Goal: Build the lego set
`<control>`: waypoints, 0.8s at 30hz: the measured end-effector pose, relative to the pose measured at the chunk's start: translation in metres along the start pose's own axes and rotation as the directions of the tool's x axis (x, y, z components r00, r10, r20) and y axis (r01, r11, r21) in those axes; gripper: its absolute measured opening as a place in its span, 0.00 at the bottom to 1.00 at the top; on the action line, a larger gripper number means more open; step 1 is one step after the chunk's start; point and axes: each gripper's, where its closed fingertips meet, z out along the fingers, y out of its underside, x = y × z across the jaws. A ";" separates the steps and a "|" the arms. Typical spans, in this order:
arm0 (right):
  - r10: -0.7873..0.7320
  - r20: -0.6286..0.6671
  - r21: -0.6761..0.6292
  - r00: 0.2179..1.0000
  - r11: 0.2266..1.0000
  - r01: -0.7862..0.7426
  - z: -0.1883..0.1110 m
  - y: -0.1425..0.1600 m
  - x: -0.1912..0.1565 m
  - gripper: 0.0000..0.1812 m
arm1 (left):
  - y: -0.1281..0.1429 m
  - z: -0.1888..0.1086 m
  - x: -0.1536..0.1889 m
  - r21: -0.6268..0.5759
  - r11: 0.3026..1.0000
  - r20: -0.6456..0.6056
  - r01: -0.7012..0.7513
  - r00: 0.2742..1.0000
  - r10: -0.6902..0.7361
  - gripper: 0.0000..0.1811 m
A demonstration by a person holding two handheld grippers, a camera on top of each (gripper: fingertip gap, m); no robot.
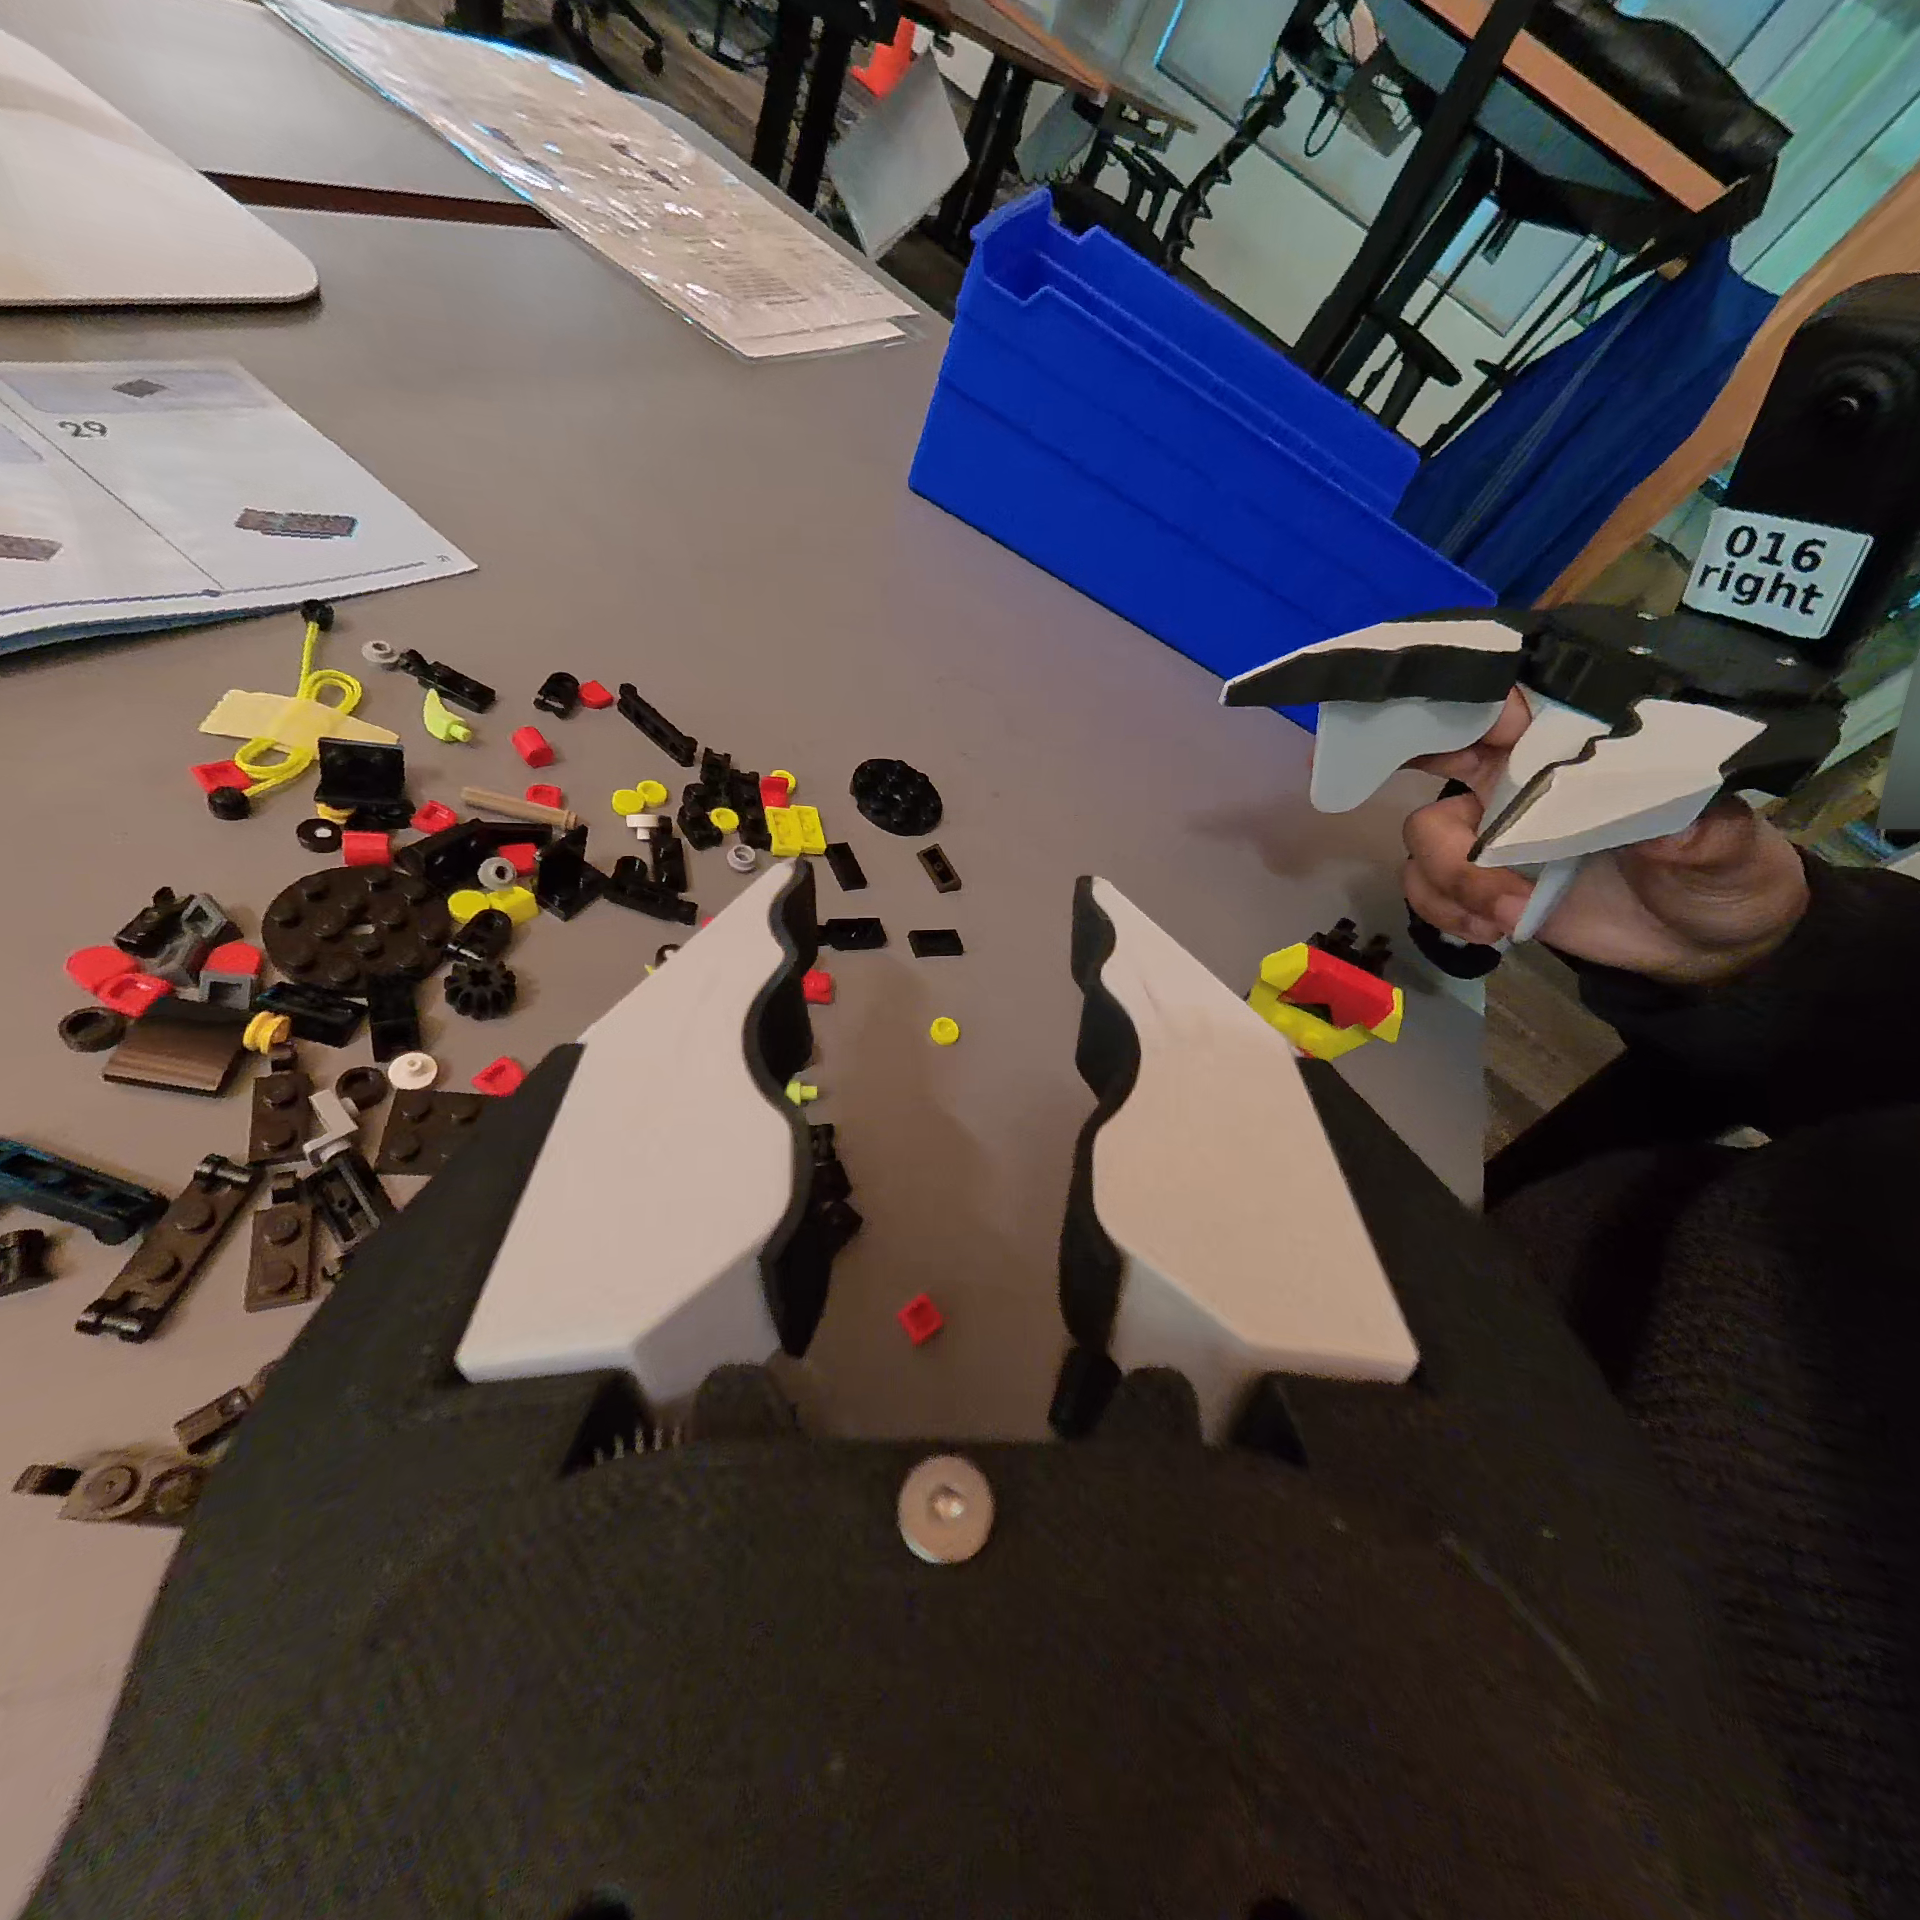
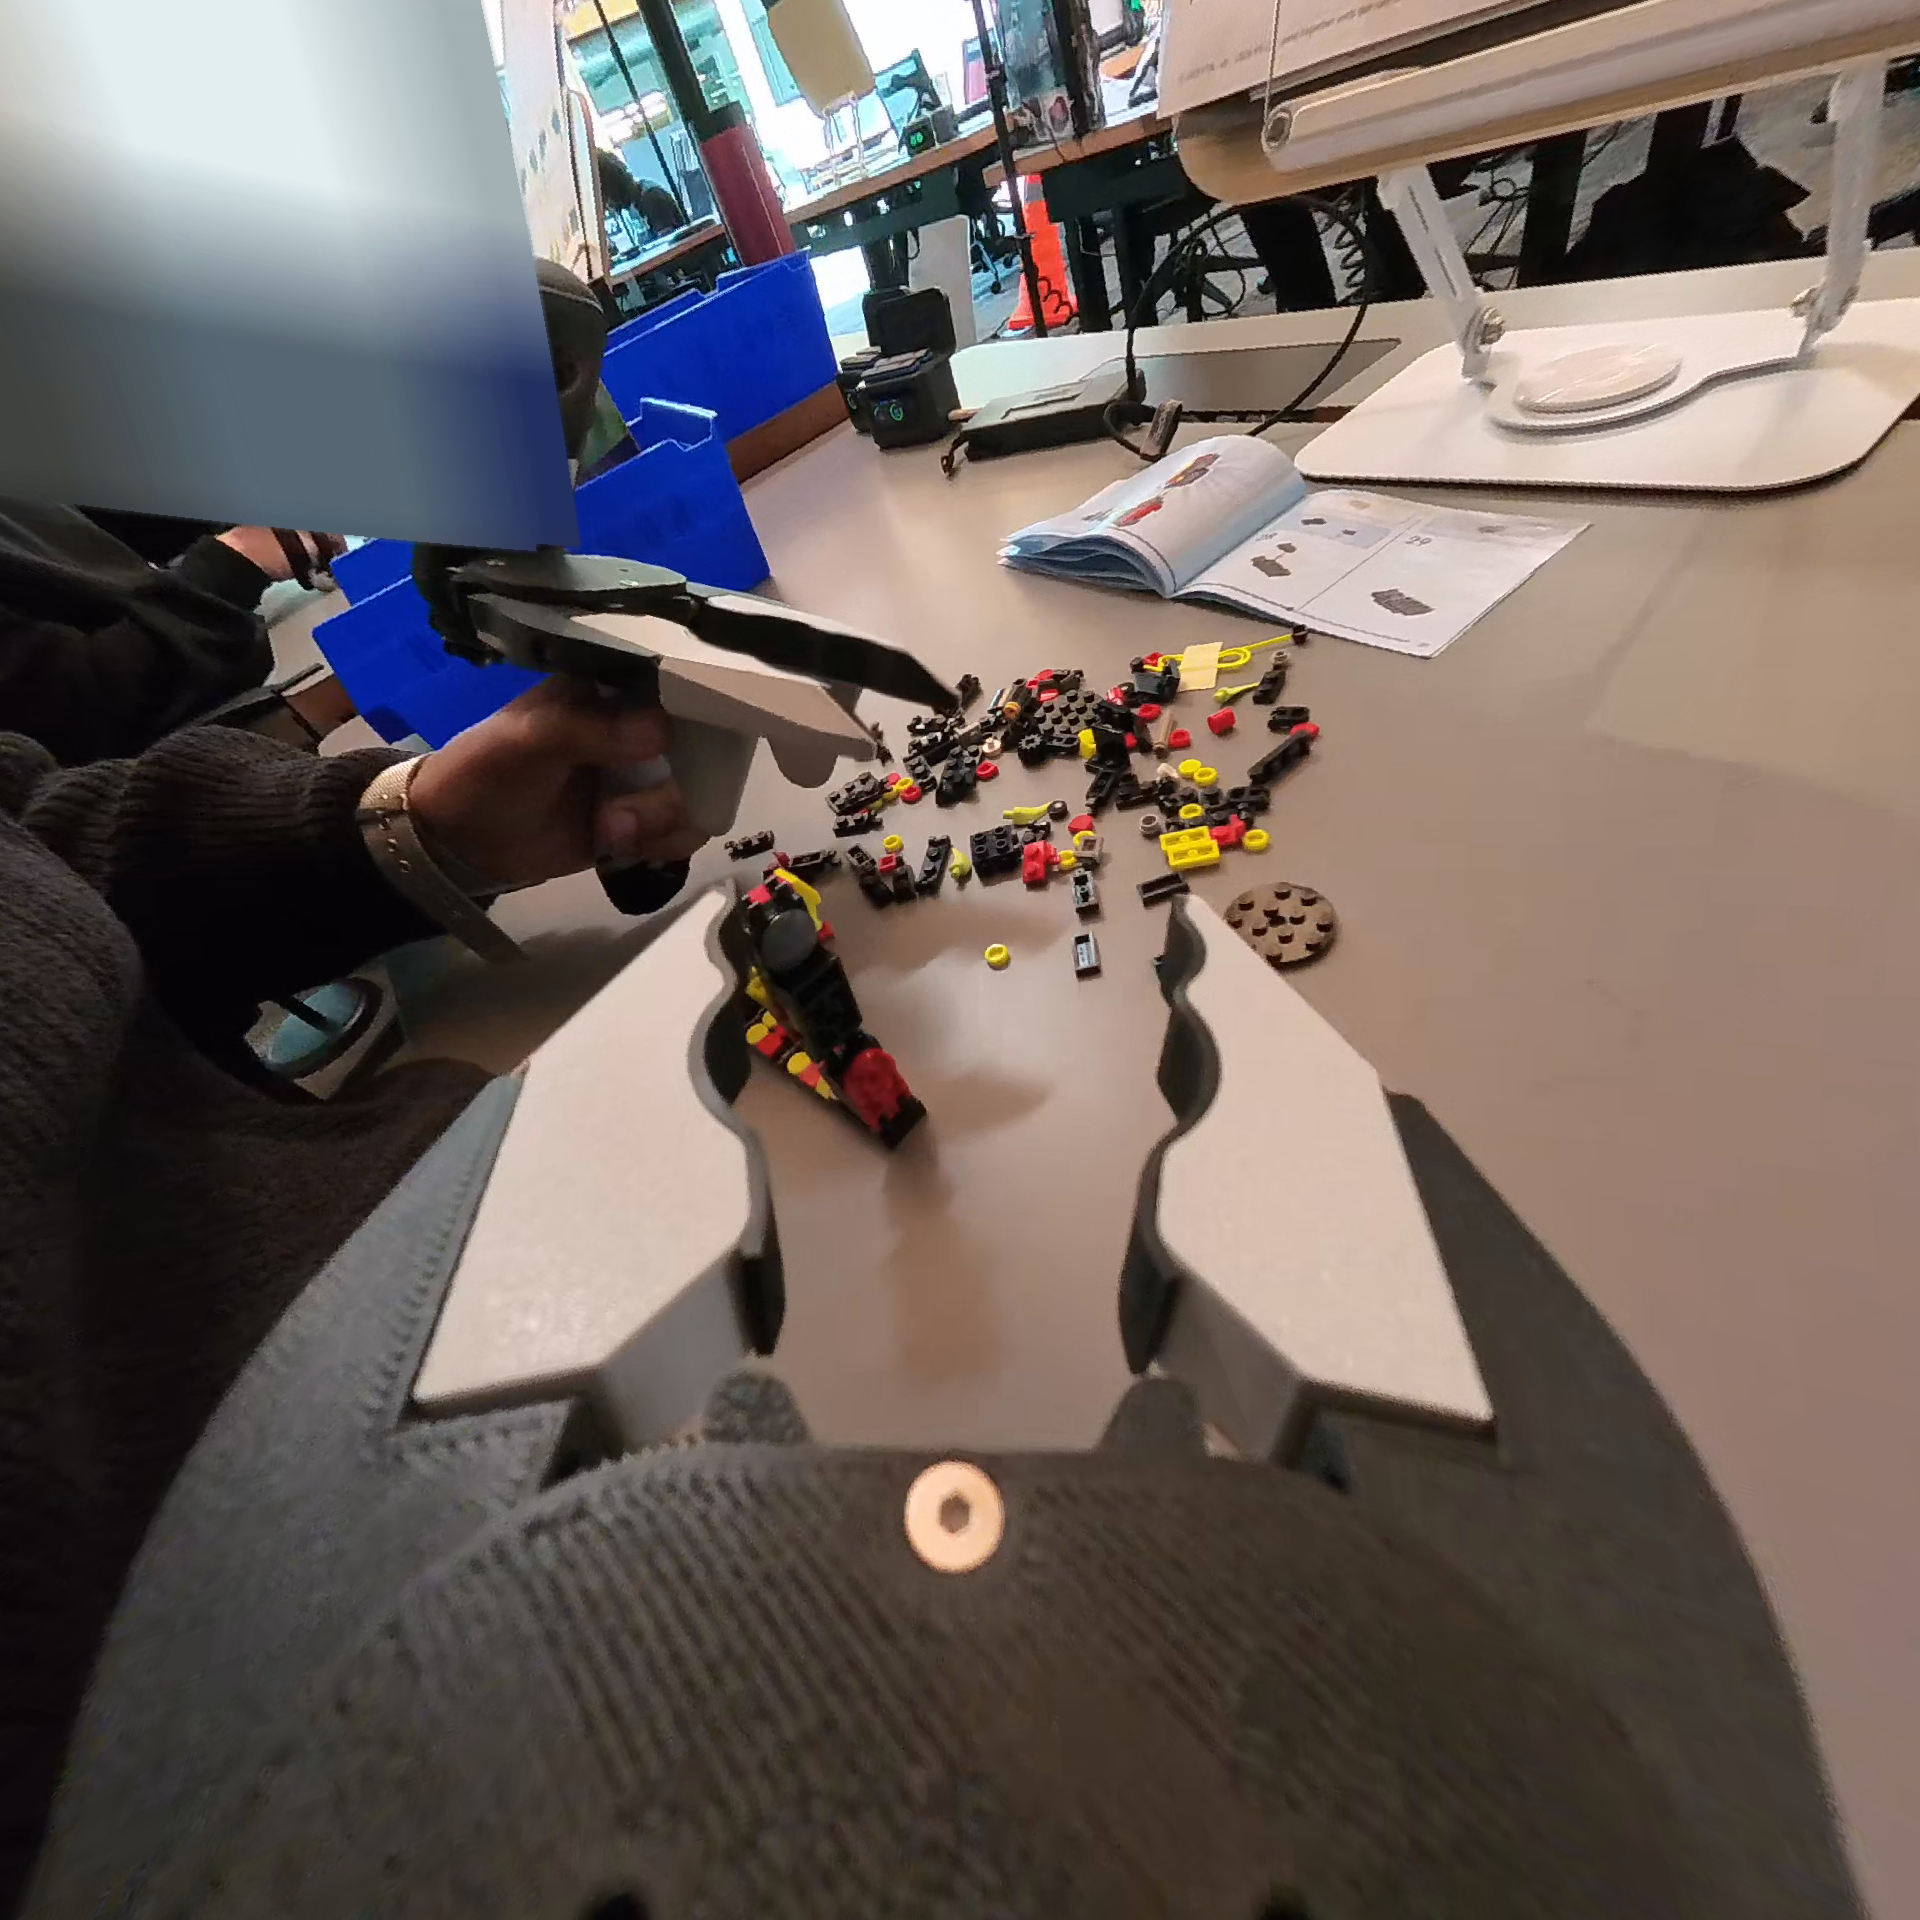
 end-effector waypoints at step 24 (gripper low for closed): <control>-0.312 -0.306 0.057 0.900 0.937 0.344 0.019 -0.050 0.062 0.43 | 0.014 -0.005 0.039 -0.075 0.997 -0.151 -0.018 0.988 0.006 0.25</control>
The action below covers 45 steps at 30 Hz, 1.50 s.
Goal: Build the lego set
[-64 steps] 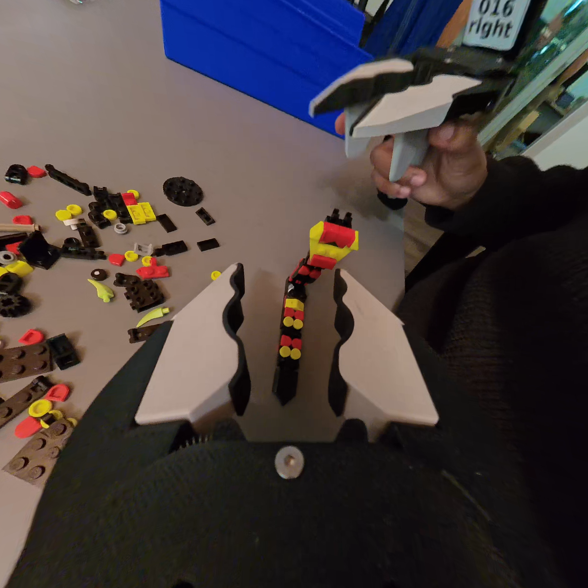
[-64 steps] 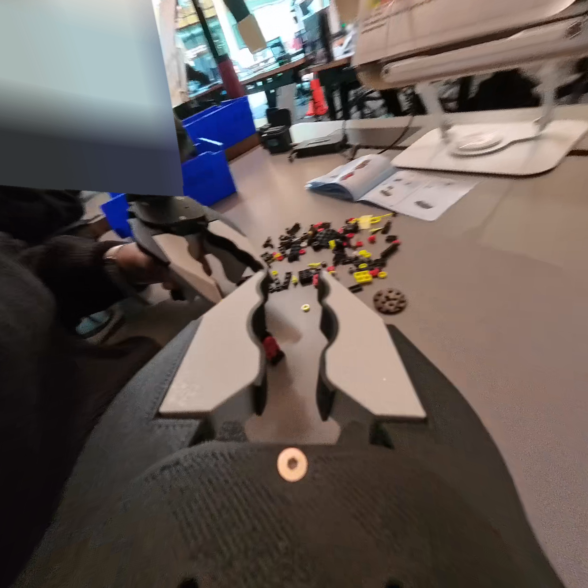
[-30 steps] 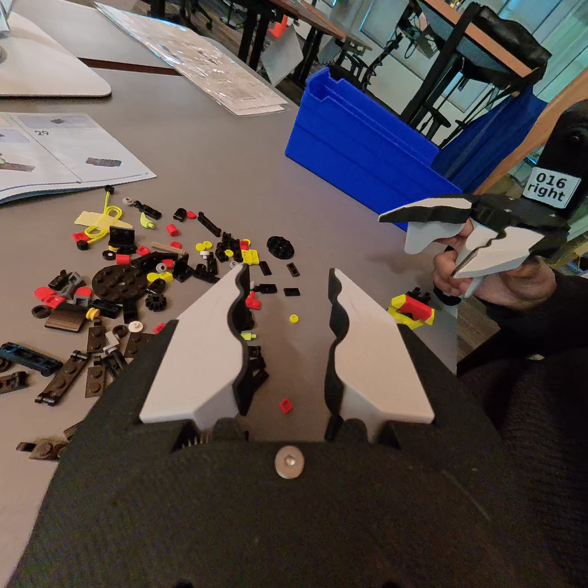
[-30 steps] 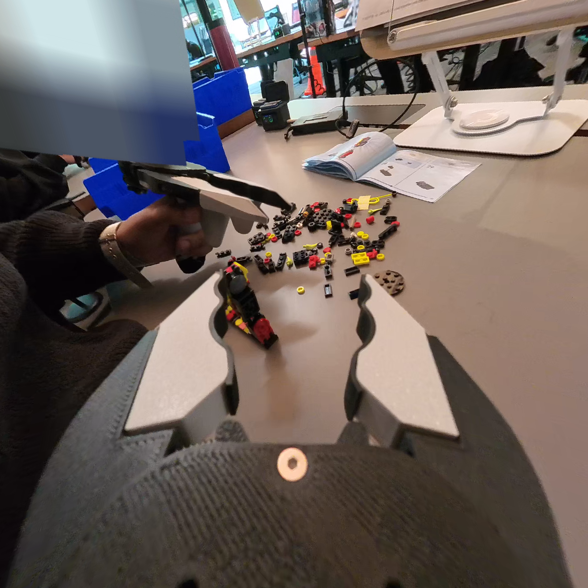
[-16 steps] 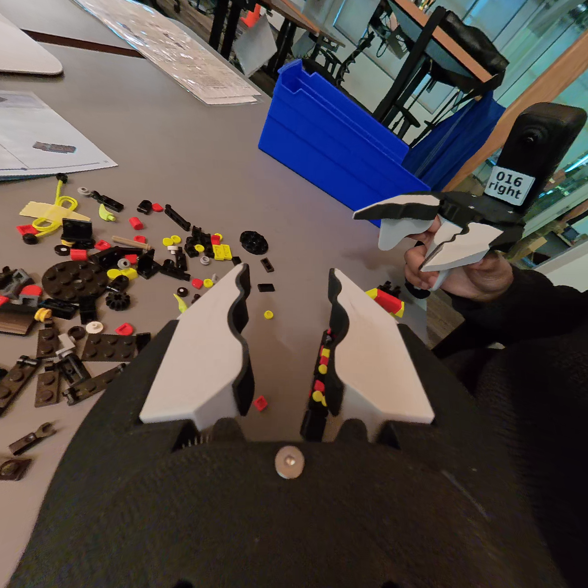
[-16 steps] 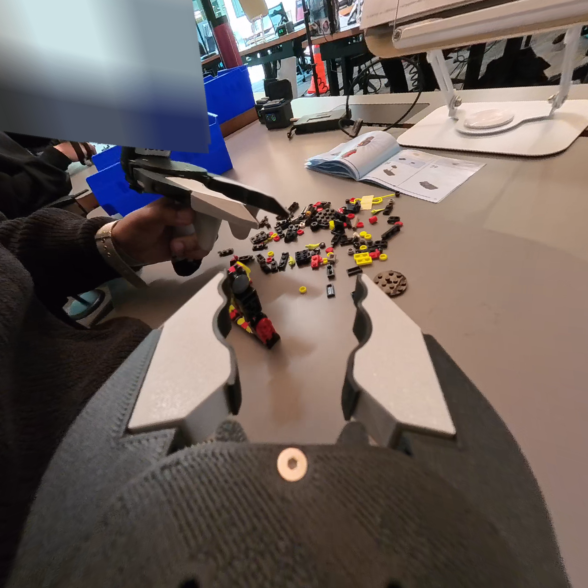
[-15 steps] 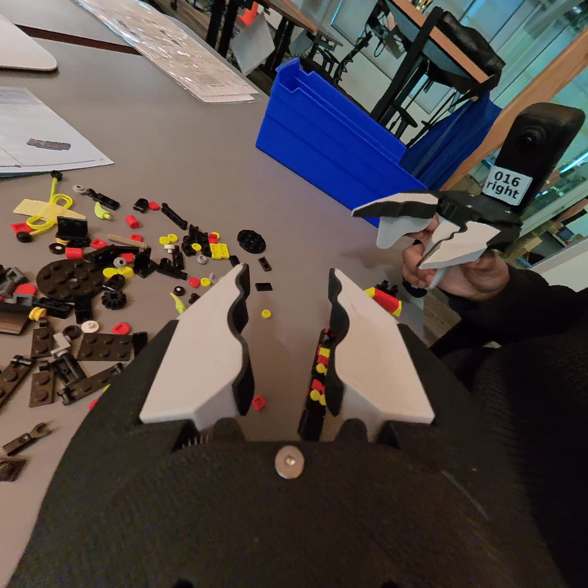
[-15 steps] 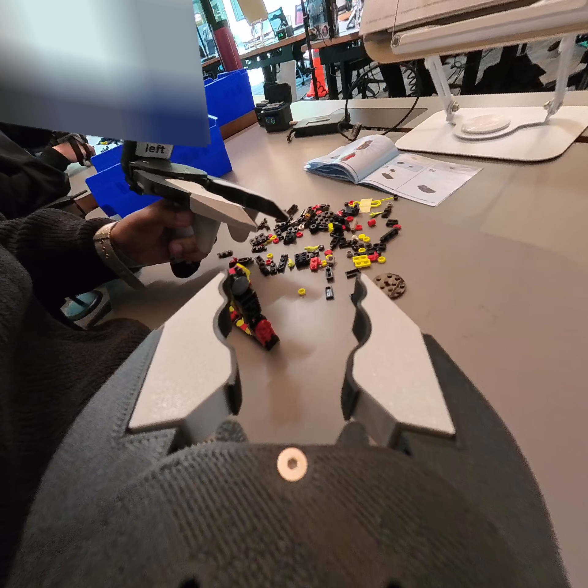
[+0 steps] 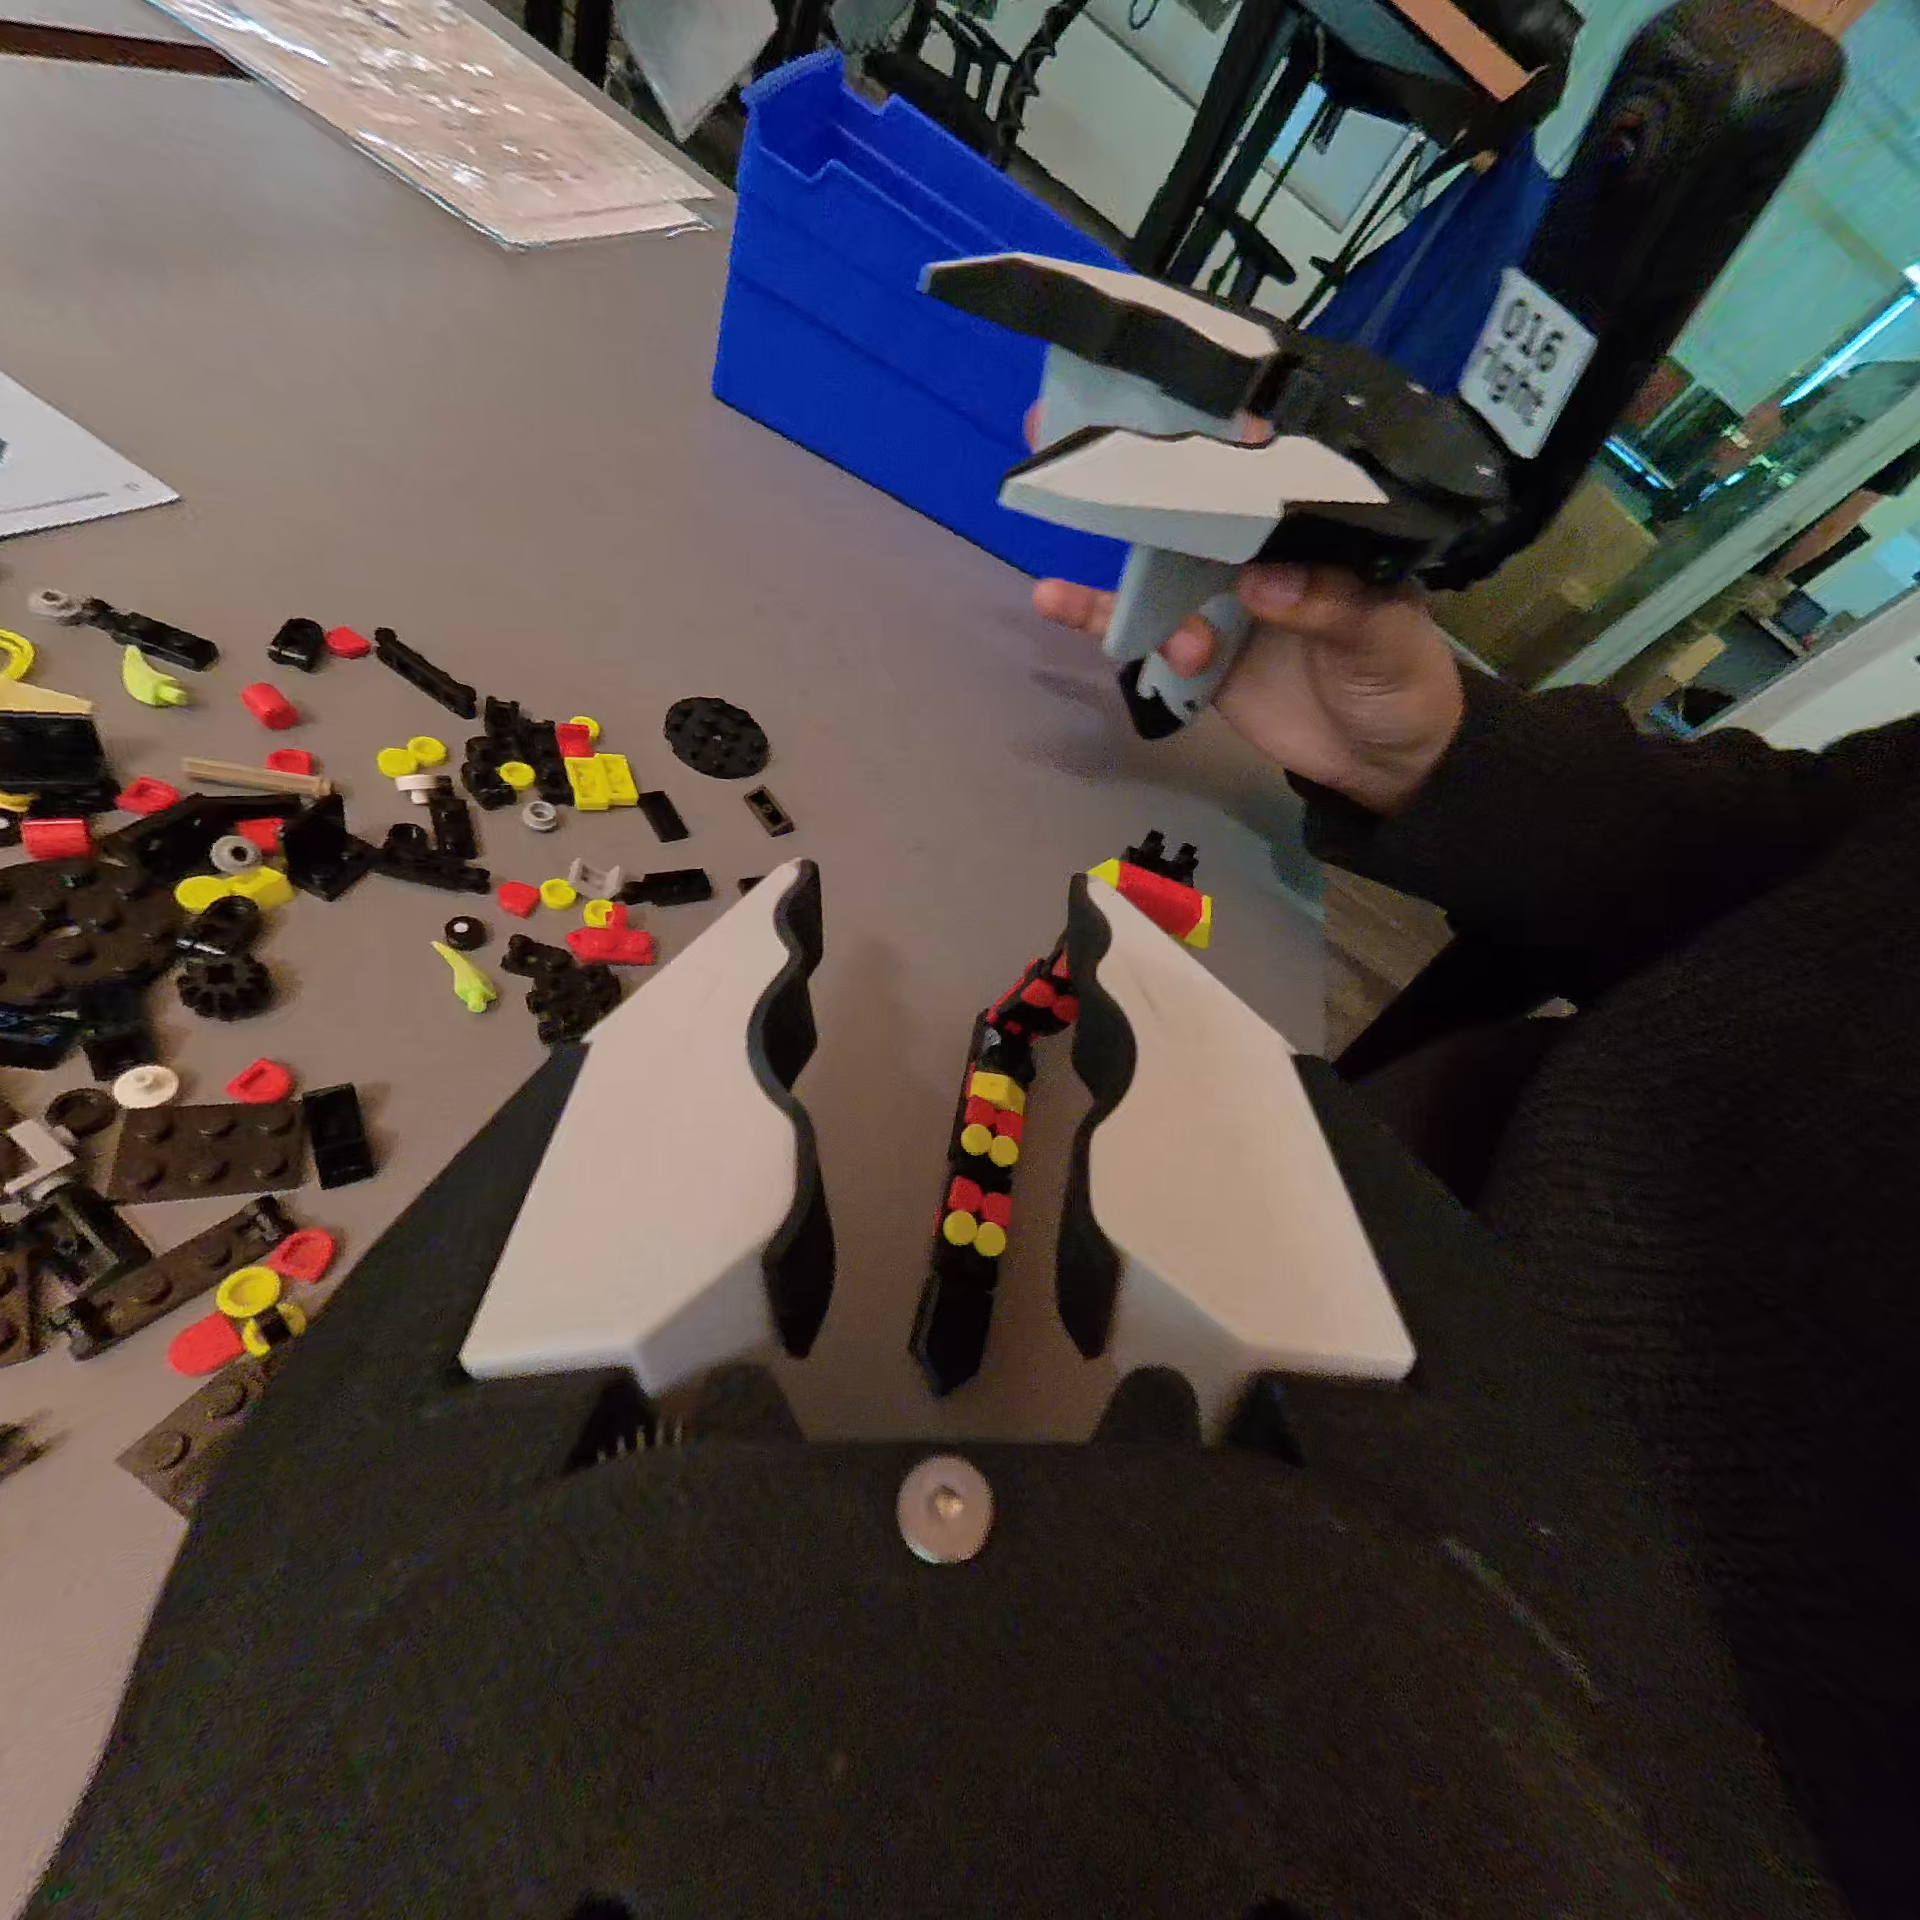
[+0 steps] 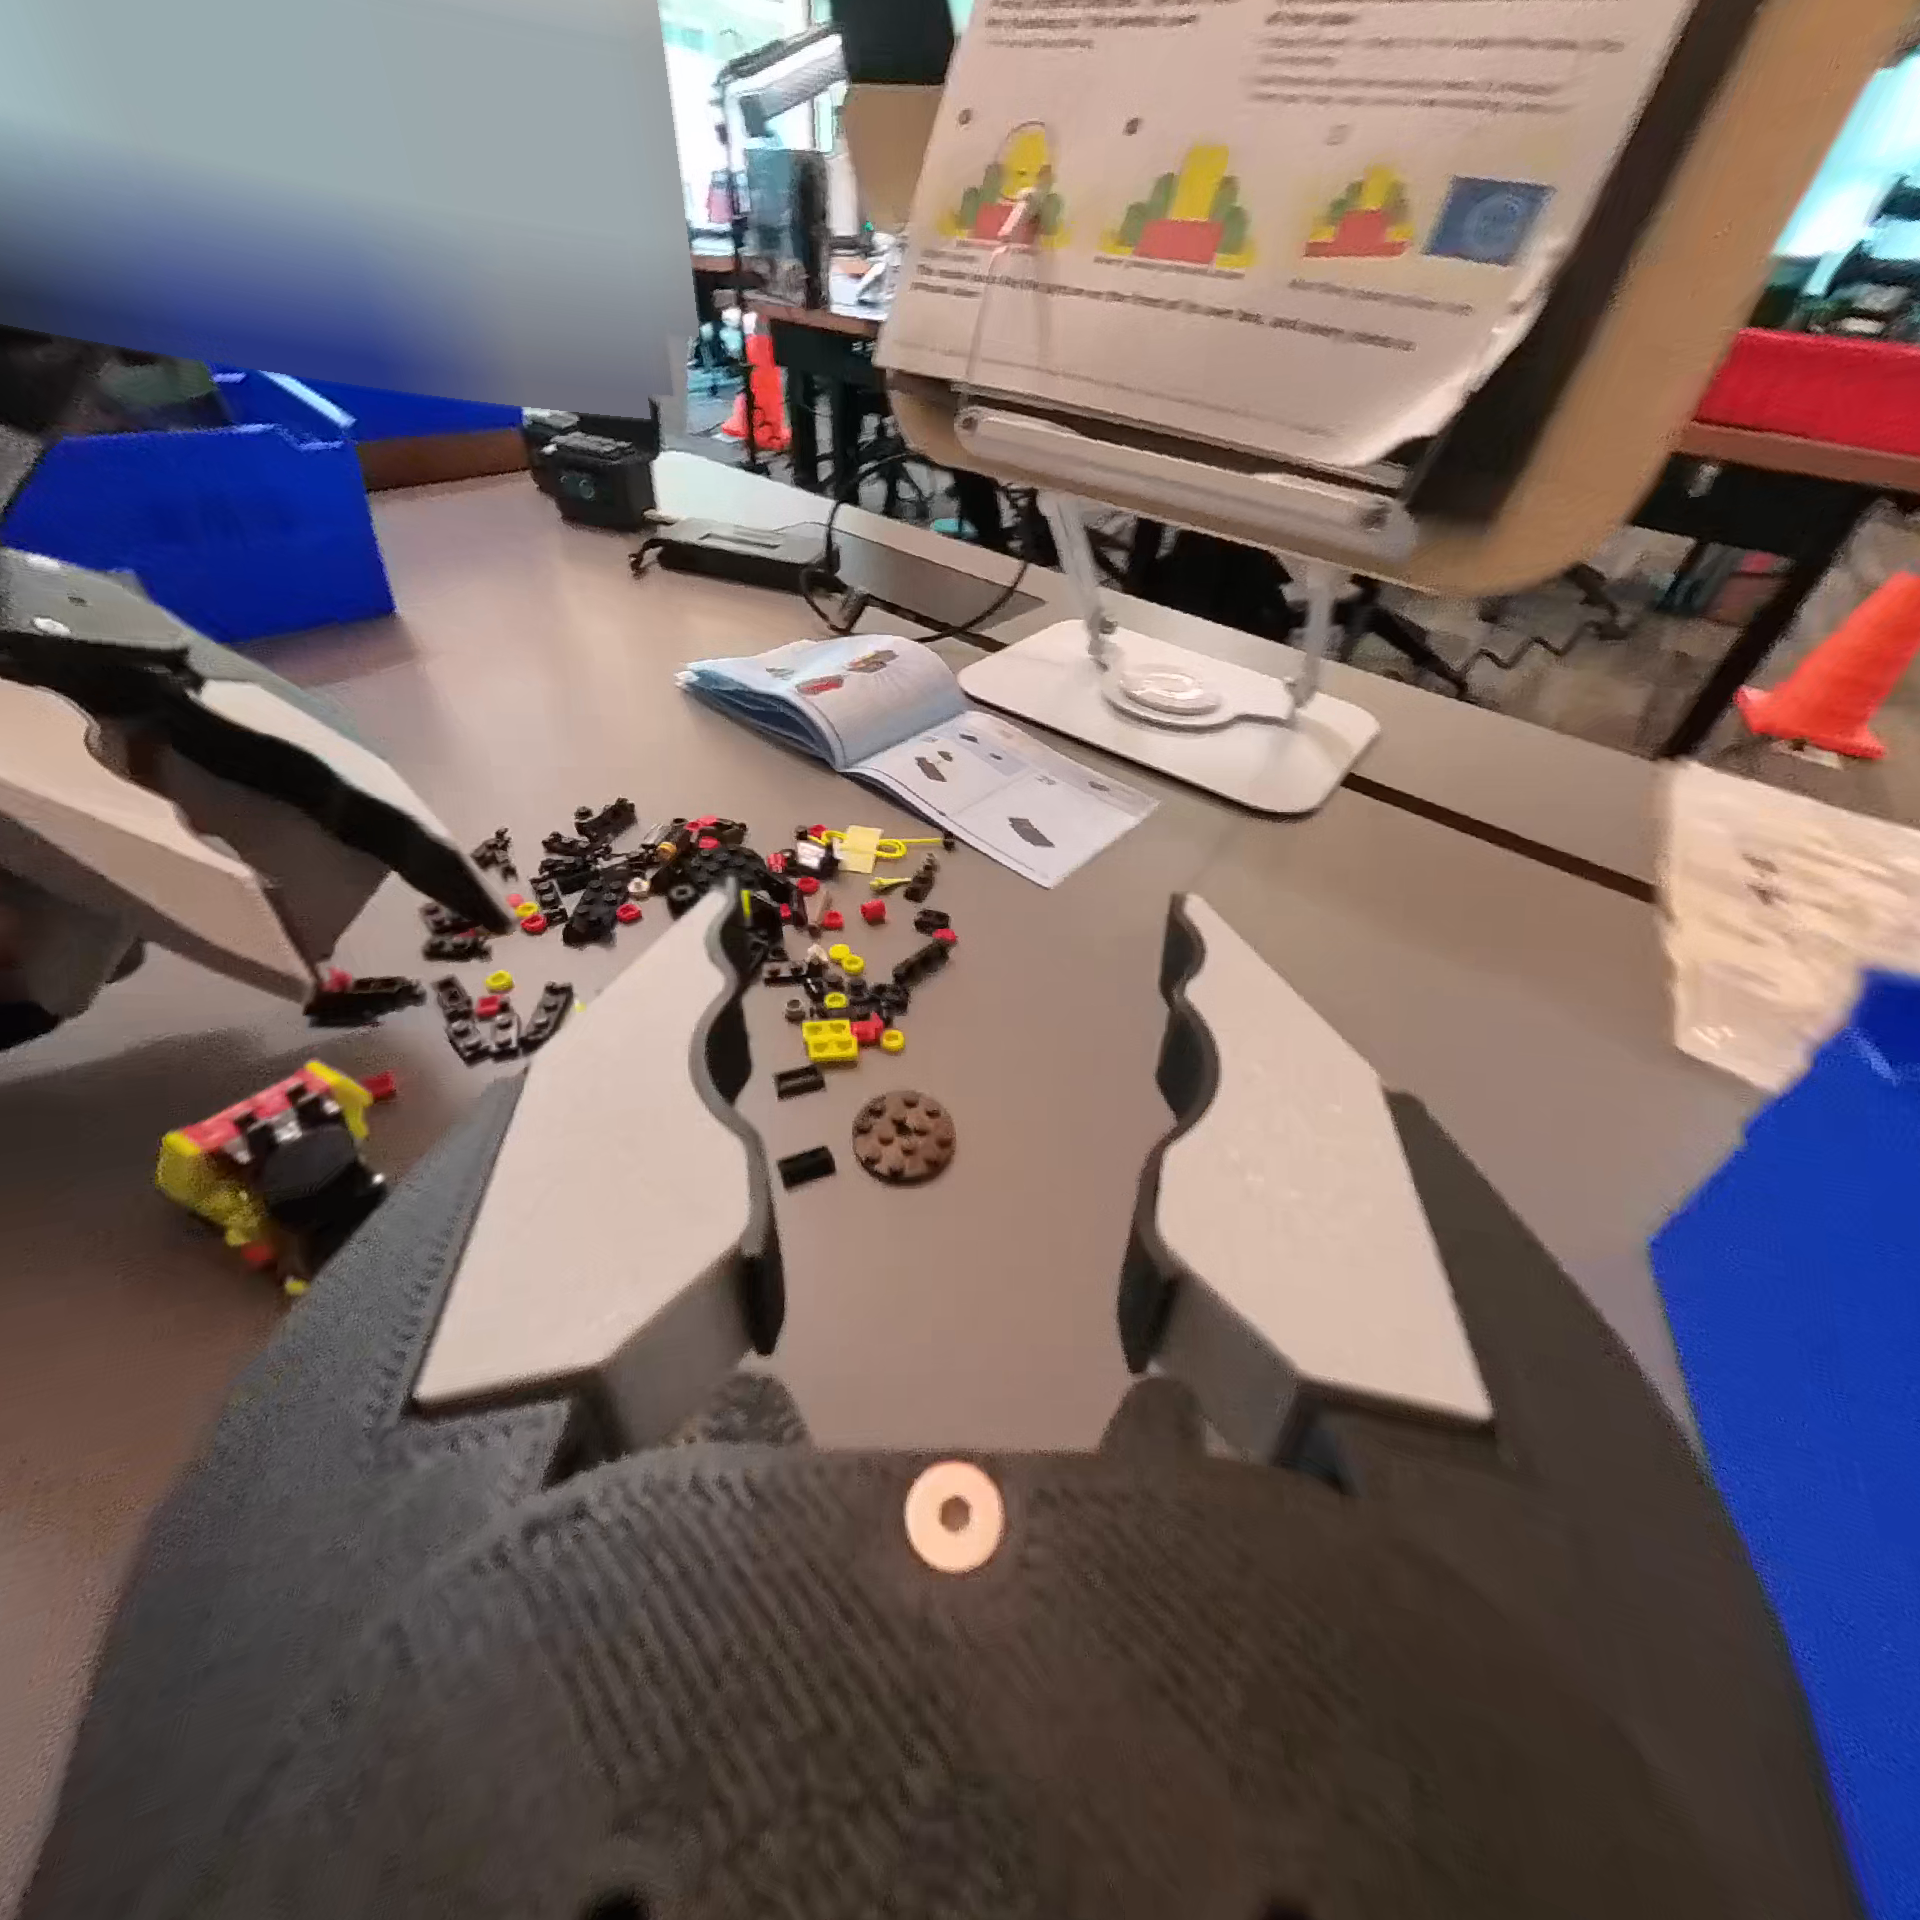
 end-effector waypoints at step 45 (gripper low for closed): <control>0.116 0.458 -0.008 0.881 0.992 -0.126 -0.006 -0.010 -0.072 0.32 | -0.003 -0.022 -0.059 -0.072 0.977 0.372 -0.201 0.904 0.213 0.00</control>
